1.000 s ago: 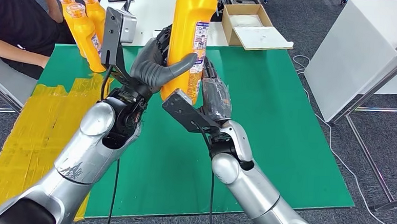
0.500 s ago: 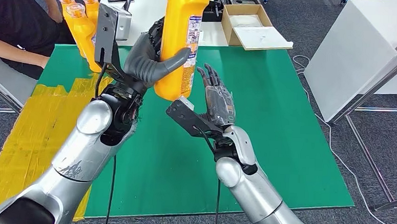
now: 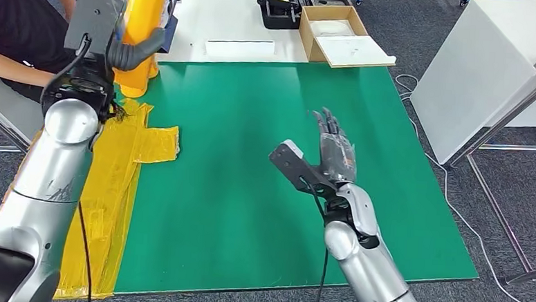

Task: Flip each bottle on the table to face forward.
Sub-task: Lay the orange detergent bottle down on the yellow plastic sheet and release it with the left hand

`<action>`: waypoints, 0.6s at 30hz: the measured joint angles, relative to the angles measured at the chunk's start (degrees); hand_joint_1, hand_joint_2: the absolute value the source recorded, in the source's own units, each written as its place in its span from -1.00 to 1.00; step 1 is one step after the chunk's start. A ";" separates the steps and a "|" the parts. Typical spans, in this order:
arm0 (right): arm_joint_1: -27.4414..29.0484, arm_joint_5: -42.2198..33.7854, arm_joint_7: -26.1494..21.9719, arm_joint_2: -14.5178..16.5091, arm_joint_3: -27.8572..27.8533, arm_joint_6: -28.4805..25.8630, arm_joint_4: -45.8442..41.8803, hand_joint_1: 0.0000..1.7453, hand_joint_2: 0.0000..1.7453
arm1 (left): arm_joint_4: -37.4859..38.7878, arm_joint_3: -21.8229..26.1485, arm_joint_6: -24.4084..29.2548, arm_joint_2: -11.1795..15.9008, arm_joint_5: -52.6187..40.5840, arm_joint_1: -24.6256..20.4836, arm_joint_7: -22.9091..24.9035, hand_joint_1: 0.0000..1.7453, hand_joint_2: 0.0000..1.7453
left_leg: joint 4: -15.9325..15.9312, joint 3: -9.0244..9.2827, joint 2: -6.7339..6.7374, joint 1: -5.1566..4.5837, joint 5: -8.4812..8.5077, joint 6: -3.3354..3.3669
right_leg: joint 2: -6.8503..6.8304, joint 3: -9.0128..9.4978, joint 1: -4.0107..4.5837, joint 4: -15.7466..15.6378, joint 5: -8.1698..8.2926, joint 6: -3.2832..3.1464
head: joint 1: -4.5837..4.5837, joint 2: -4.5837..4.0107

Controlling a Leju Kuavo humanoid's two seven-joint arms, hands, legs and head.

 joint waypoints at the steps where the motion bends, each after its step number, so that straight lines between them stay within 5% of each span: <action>1: 0.43 0.09 -0.17 -0.34 -0.99 0.14 -0.62 -1.00 -1.00 | 0.49 0.43 -0.25 0.47 -1.03 0.02 -0.21 1.00 1.00 | 0.00 0.00 0.00 0.00 0.00 0.00 | 0.00 0.00 0.00 0.00 0.00 0.00 | 0.01 0.00; 8: 2.61 0.07 -1.41 -2.43 -5.83 -0.80 -5.62 -1.00 -1.00 | 4.33 0.86 -2.13 3.94 -16.44 1.02 -0.63 1.00 1.00 | 0.00 0.01 0.01 -0.01 0.00 0.00 | 0.01 0.00 -0.01 0.00 0.00 0.00 | -0.01 0.00; 18: 7.60 -2.22 -4.17 -6.48 -11.51 -2.02 -12.92 -1.00 -1.00 | 12.52 -3.83 0.55 8.26 -32.41 9.01 -5.68 1.00 1.00 | 0.00 0.01 0.03 -0.01 -0.01 -0.01 | 0.02 -0.01 0.00 -0.01 -0.01 -0.01 | 0.00 0.00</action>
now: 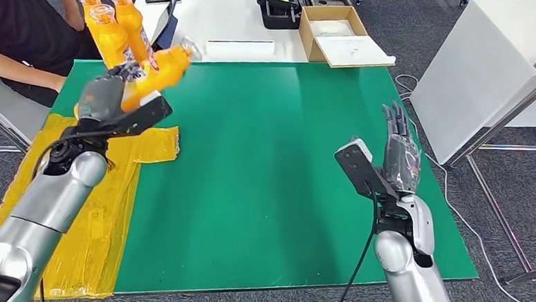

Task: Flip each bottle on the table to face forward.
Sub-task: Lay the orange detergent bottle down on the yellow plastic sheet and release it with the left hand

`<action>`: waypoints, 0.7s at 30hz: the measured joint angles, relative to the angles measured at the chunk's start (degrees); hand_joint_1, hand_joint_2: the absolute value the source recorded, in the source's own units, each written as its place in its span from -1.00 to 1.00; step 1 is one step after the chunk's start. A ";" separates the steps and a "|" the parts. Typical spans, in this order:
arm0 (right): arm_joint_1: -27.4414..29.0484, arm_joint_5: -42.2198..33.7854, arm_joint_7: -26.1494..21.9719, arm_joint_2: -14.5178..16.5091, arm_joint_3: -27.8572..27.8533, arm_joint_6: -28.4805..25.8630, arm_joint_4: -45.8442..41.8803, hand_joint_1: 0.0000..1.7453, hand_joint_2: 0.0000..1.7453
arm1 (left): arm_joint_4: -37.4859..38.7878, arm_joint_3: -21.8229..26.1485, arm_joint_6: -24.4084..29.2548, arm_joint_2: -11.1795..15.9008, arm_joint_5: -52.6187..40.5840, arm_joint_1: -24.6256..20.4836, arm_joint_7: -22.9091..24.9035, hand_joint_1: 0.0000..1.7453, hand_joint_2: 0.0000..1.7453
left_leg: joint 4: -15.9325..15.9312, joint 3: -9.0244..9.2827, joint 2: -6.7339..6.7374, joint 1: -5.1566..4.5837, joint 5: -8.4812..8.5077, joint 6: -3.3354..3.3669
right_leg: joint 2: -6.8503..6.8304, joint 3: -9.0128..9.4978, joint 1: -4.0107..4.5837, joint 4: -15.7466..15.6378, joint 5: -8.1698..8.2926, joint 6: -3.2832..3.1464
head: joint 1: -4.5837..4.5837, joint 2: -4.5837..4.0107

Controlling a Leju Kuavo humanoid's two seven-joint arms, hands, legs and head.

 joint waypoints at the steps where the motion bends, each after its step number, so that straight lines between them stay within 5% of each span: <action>1: 0.42 -0.10 -0.14 -0.27 -0.15 -0.08 -0.28 -1.00 -1.00 | 0.51 -0.45 0.17 0.19 -0.40 0.66 -0.06 1.00 1.00 | 0.00 0.00 0.01 0.00 0.00 0.00 | 0.00 -0.01 0.00 0.00 0.00 0.00 | 0.00 0.00; 19: 1.71 -0.42 -1.11 -1.18 -0.19 -0.17 -1.27 -1.00 -1.00 | 12.49 -7.81 5.37 5.62 -12.91 7.46 -2.31 1.00 1.00 | -0.01 0.00 0.03 0.02 0.00 -0.01 | 0.01 -0.01 0.01 0.01 -0.02 -0.03 | 0.00 0.00; 20: 1.86 -0.39 -1.22 -1.19 -0.18 -0.10 -1.31 -1.00 -1.00 | 13.16 -8.03 5.75 5.84 -13.18 7.93 -2.15 0.80 1.00 | -0.01 0.01 0.03 0.02 0.00 -0.01 | 0.01 -0.02 0.01 0.01 -0.02 -0.03 | 0.01 0.00; 21: 2.08 -0.35 -1.30 -1.20 -0.18 -0.06 -1.38 -1.00 -1.00 | 13.83 -8.19 6.13 6.02 -13.36 8.39 -1.98 0.30 1.00 | -0.01 0.01 0.03 0.02 0.00 -0.01 | 0.01 -0.02 0.00 0.01 -0.02 -0.04 | 0.01 0.00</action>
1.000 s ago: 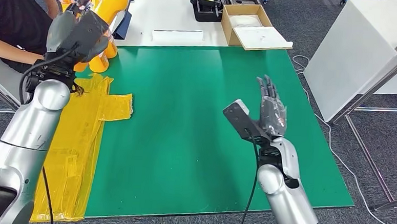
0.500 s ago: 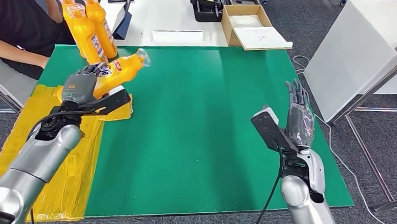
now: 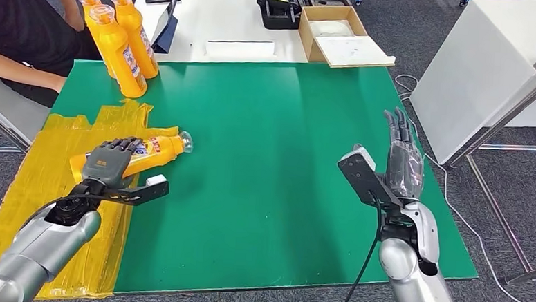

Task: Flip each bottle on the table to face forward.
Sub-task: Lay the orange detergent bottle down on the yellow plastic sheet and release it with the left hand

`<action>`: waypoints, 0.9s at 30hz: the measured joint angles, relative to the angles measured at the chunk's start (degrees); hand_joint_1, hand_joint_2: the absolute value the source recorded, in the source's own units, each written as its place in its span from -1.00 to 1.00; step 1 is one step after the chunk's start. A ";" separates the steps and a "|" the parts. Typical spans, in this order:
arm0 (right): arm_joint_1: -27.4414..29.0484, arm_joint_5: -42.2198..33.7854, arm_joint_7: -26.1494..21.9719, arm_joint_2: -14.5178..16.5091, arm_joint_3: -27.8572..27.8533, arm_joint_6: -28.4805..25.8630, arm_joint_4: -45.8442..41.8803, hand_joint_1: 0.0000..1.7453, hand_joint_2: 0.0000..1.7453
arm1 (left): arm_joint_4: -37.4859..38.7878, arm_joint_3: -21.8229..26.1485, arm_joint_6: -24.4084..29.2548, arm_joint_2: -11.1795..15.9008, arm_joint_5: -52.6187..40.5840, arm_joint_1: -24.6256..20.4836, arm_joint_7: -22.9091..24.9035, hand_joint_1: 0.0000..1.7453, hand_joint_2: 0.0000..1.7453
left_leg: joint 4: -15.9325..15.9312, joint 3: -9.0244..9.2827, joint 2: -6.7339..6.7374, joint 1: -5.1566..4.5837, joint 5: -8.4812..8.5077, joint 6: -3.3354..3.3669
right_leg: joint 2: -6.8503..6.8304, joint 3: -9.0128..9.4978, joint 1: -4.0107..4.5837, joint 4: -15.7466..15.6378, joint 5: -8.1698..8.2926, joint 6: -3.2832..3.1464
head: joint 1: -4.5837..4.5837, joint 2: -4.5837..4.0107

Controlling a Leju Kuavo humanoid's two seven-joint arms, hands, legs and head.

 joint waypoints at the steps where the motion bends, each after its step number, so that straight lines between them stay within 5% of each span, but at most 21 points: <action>1: 0.32 0.06 -0.05 -0.01 0.01 0.02 -0.13 -1.00 -1.00 | 0.66 -0.11 0.35 0.12 -0.15 0.47 0.18 -0.20 0.50 | 0.00 0.00 -0.01 0.00 0.00 0.00 | -0.01 0.00 0.00 0.00 0.00 0.00 | -0.01 0.00; 3: 1.15 0.20 -0.13 -0.03 0.02 0.01 -0.58 -1.00 -1.00 | 1.83 -0.22 0.82 0.22 -0.58 1.37 0.59 -1.00 -0.50 | 0.00 0.00 -0.03 0.00 0.00 0.00 | -0.02 0.00 0.00 0.00 -0.01 -0.01 | 0.00 0.00; 4: 1.63 0.28 -0.18 -0.04 0.02 -0.01 -0.87 -1.00 -1.00 | 2.29 -0.23 0.92 0.22 -0.76 1.84 0.71 -1.00 -1.00 | -0.01 0.00 -0.04 0.00 -0.01 -0.01 | -0.02 0.01 0.00 0.00 -0.01 -0.01 | -0.01 0.00; 16: 4.74 1.85 -0.30 -0.04 -0.06 0.51 -4.40 -1.00 -1.00 | 0.19 4.48 -2.60 0.85 8.54 6.22 0.40 -1.00 -1.00 | -0.03 0.24 -0.07 0.00 -0.01 -0.05 | -0.03 0.19 -0.01 0.00 -0.01 -0.04 | -0.01 0.00; 21: 6.49 -2.28 -3.89 -0.78 -1.30 0.27 -6.00 -1.00 -1.00 | -11.15 11.25 -5.15 1.23 17.03 12.75 1.43 -1.00 -1.00 | -0.02 0.25 0.10 0.00 -0.08 -0.13 | 0.08 0.14 -0.01 0.00 0.00 -0.06 | -0.01 0.00; 27: 5.96 -8.01 -8.84 -1.54 -2.67 0.23 -5.90 -1.00 -1.00 | -29.37 21.62 -9.52 1.35 37.66 20.65 -0.58 -1.00 -1.00 | -0.02 0.19 0.15 0.10 -0.11 -0.18 | 0.16 0.01 -0.02 -0.01 0.00 -0.13 | 0.01 0.00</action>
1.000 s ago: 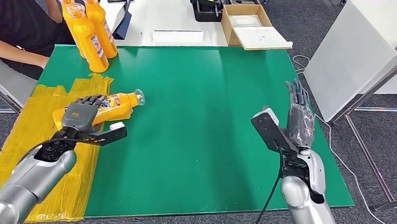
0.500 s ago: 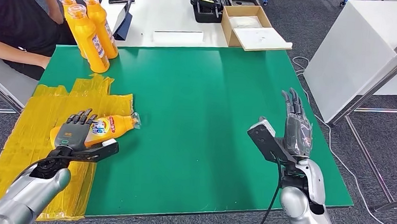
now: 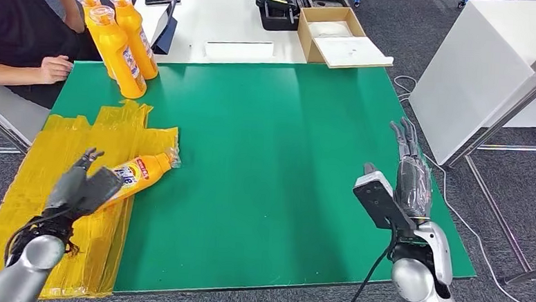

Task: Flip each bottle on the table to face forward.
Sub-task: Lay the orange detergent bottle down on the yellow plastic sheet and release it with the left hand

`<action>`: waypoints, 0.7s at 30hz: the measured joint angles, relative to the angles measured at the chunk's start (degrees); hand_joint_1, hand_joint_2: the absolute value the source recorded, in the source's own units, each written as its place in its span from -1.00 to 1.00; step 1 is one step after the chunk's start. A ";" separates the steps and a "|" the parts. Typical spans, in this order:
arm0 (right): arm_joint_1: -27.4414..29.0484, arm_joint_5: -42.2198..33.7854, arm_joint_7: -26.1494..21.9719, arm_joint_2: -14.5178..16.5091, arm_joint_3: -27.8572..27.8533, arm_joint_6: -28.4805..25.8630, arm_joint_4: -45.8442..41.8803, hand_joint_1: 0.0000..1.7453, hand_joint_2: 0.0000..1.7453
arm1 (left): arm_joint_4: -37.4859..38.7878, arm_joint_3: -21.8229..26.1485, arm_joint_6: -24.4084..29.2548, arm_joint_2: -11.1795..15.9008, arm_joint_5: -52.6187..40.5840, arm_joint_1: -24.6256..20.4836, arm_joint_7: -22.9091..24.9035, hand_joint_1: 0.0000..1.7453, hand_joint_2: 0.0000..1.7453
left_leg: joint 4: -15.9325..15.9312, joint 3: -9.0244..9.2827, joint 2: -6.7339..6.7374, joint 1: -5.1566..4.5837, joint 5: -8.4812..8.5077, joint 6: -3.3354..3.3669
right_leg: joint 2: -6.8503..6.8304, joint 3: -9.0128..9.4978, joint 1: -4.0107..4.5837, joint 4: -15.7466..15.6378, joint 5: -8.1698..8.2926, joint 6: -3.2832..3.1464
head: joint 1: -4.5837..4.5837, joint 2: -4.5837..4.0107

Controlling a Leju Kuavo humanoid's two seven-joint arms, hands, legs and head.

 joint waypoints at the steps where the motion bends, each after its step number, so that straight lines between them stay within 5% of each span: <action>1: -0.32 -1.10 -0.78 -0.20 -0.13 0.13 0.17 -1.00 -1.00 | -2.61 1.30 0.13 0.18 3.53 0.69 -0.99 -1.00 -1.00 | 0.00 0.00 -0.01 0.01 0.00 0.00 | 0.00 0.00 0.00 0.00 0.01 -0.03 | -0.01 0.00; 6: -3.40 -9.94 -4.95 -0.84 -0.24 2.36 2.26 -1.00 -1.00 | -11.88 5.06 0.55 0.69 17.81 0.63 -4.39 -1.00 -1.00 | 0.00 0.01 -0.06 0.08 0.07 -0.10 | -0.02 -0.25 0.02 0.00 0.04 -0.12 | -0.01 0.00; 11: -7.89 -24.15 -7.42 -0.79 0.04 6.46 5.42 -1.00 -1.00 | -14.56 3.61 -2.15 0.46 26.23 -3.63 -3.43 -1.00 -1.00 | 0.00 -0.02 -0.12 0.14 0.14 -0.19 | -0.04 -0.40 0.04 0.00 0.13 -0.25 | -0.01 0.00; 21: -12.72 -24.45 -8.92 0.03 3.19 4.76 8.99 -1.00 -1.00 | -15.22 -0.25 -1.70 -1.91 30.17 -8.36 -3.20 -1.00 -1.00 | 0.01 -0.16 -0.09 0.17 0.25 -0.29 | -0.04 -0.15 0.04 0.02 0.21 -0.29 | -0.02 0.00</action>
